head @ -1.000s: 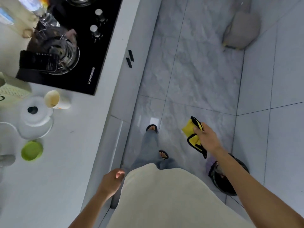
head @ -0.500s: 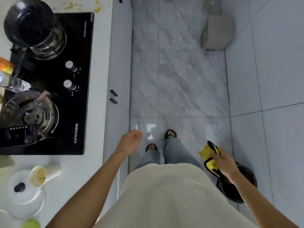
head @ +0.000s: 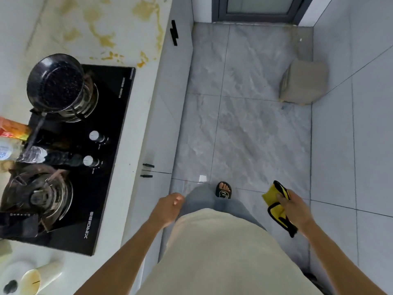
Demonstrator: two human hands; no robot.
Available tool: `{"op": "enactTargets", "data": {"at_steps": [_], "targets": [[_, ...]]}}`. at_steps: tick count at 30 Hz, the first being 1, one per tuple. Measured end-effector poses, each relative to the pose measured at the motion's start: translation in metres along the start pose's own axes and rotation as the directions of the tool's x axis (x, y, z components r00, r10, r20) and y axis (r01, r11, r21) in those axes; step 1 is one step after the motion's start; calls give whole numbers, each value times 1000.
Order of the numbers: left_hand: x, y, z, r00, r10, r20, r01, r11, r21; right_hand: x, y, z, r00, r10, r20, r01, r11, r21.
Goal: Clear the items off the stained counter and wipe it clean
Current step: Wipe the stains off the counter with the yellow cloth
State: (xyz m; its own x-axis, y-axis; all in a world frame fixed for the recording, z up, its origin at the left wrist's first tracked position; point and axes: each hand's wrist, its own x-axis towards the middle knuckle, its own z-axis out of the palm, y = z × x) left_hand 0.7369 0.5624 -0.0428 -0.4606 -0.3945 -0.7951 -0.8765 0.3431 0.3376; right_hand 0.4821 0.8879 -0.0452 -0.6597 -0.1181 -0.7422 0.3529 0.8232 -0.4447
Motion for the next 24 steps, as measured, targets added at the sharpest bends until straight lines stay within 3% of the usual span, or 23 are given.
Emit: {"op": "enactTargets", "data": {"at_steps": [7, 12, 24], "targets": [[12, -7, -15, 981, -190, 34, 191, 981, -33, 65, -145, -17, 983, -170, 70, 174, 983, -58], [53, 17, -51, 977, -208, 52, 211, 976, -56, 107, -219, -18, 968, -234, 93, 244, 964, -106], [195, 149, -201, 985, -168, -41, 152, 955, -255, 168, -280, -50, 990, -99, 102, 121, 964, -236]]}}
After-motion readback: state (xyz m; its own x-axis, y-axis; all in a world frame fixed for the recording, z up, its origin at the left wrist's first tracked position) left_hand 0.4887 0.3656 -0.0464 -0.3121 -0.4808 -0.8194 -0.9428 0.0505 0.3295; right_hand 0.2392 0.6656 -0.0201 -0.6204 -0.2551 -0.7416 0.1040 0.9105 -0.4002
